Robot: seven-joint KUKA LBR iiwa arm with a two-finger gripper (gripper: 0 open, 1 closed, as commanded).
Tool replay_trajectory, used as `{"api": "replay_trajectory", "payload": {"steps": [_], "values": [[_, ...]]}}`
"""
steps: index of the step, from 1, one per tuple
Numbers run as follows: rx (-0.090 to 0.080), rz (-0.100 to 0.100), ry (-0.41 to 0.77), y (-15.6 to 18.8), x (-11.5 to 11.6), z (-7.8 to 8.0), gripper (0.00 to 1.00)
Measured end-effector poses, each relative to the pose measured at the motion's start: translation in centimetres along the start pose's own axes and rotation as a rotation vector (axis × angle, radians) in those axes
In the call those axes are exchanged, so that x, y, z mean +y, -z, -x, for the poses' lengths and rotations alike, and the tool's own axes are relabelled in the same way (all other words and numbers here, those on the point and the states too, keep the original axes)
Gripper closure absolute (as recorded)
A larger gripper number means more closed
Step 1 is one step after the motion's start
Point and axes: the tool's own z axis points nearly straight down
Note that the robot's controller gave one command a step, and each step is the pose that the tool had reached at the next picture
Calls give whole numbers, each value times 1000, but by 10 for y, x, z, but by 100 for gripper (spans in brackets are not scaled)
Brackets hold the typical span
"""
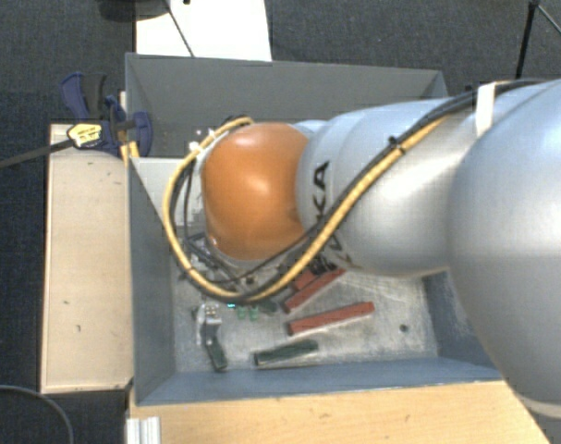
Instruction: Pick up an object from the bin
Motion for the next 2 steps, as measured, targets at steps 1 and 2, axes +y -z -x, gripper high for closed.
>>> {"api": "replay_trajectory", "payload": {"steps": [1, 2], "values": [[-7, 2, -6, 4, -1, 2, 0], [-12, 3, 76, -44, -29, 1, 0]]}}
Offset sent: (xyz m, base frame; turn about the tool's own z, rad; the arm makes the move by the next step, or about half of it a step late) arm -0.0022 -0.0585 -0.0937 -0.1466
